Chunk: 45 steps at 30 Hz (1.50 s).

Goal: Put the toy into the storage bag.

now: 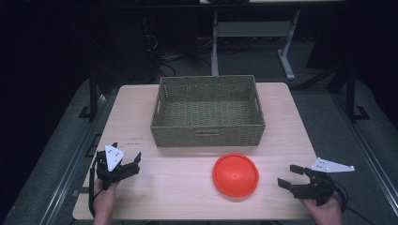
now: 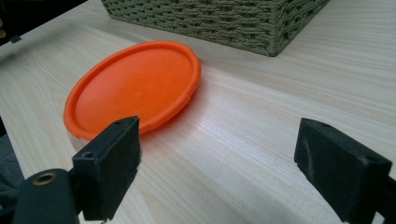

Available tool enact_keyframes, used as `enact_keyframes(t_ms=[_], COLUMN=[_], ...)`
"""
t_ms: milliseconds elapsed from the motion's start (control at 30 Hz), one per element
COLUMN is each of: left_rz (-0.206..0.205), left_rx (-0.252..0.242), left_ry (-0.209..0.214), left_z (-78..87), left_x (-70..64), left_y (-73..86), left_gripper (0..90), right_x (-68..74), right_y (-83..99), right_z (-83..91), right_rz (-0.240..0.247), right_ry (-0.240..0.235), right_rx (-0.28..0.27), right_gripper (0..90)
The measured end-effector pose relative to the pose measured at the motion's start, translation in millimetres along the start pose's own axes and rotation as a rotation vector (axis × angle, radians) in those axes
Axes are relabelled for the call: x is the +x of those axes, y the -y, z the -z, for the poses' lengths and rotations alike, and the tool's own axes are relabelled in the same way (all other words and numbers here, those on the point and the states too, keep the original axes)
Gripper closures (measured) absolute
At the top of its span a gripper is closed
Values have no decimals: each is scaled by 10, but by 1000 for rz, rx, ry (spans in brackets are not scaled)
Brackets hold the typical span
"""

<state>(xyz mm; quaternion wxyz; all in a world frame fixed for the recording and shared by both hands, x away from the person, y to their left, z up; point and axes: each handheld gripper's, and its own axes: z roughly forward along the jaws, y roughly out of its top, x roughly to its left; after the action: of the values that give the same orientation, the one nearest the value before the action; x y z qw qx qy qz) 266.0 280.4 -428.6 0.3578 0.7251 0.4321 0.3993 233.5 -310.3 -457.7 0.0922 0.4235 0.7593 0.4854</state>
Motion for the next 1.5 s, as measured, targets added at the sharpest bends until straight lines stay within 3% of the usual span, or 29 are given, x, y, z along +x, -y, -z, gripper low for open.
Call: enact_keyframes(t_ms=[433,500,633,667,767,1067,1300,1400,1500], left_rz=[-22,-23,-30,-26,-14,-24,-36,-39,-47], left_rx=[7,11,23,22,24,26,38,38,44], left_ry=[17,17,13,8,9,13,18,14,12], left_z=[-1,-5,4,-1,-16,-11,-25,-31,-26], left_x=[-40,-36,-19,-16,-19,-26,-24,-30,-31], left_y=[-1,0,6,6,7,13,20,19,20], left_gripper=[128,128,128,128,128,128,128,128,128], right_x=[40,59,103,126,162,193,169,145,131], right_y=[-16,-67,-140,-194,-272,-496,-619,-604,-580], right_z=[-83,-147,-250,-317,-389,-611,-774,-835,-848], right_rz=[-4,-15,20,35,55,96,96,80,61], right_ry=[-31,-56,-49,-58,-83,-110,-119,-81,-76], right_rx=[11,3,52,90,132,221,283,302,313], right_gripper=[141,143,142,145,157,211,274,324,351])
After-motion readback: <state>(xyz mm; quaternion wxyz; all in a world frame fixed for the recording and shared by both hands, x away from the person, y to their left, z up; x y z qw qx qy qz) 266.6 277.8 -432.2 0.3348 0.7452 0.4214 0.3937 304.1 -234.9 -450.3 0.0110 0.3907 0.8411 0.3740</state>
